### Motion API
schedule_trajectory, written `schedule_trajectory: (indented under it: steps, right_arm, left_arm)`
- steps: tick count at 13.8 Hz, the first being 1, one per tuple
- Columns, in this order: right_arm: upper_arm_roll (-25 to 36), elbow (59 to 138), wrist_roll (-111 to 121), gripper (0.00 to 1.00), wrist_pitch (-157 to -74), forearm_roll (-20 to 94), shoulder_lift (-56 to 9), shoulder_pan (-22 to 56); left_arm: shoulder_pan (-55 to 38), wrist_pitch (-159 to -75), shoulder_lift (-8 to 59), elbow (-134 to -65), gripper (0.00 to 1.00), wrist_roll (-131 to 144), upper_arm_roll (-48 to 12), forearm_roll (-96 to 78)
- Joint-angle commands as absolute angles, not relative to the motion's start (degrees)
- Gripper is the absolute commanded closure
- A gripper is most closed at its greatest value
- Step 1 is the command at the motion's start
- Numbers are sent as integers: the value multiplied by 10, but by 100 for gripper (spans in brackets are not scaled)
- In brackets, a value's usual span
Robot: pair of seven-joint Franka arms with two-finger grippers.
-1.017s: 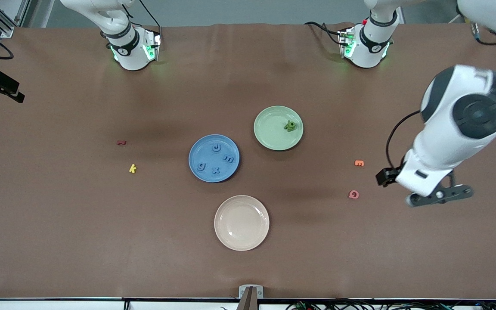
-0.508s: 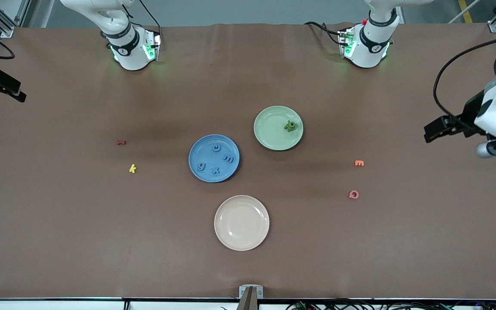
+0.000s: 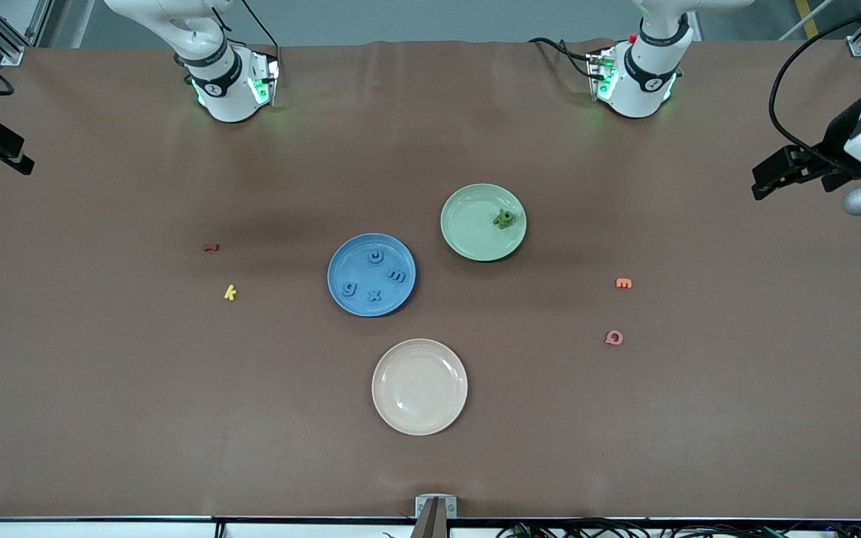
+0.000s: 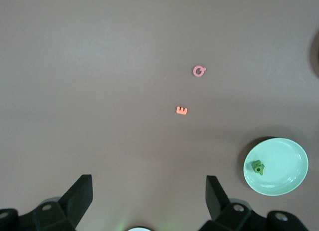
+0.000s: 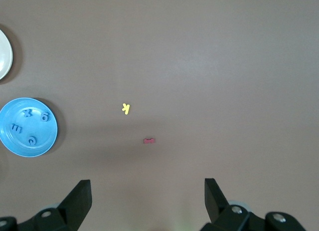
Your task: Sort letters by color into matching plates
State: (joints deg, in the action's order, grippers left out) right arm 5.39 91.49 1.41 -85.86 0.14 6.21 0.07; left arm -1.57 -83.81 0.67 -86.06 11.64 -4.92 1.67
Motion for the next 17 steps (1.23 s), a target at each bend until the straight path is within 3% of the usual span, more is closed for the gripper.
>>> schedule_trajectory:
  steps: [1, 17]
  right_arm:
    - [52, 915, 18, 0, -847, 8, 63, -5]
    - [53, 914, 19, 0, -846, -1, 50, -7]
  left_arm:
    - [-19, -847, -29, -907, 0, 107, -41, 0]
    - [-16, -844, -9, -861, 0, 55, -45, 4]
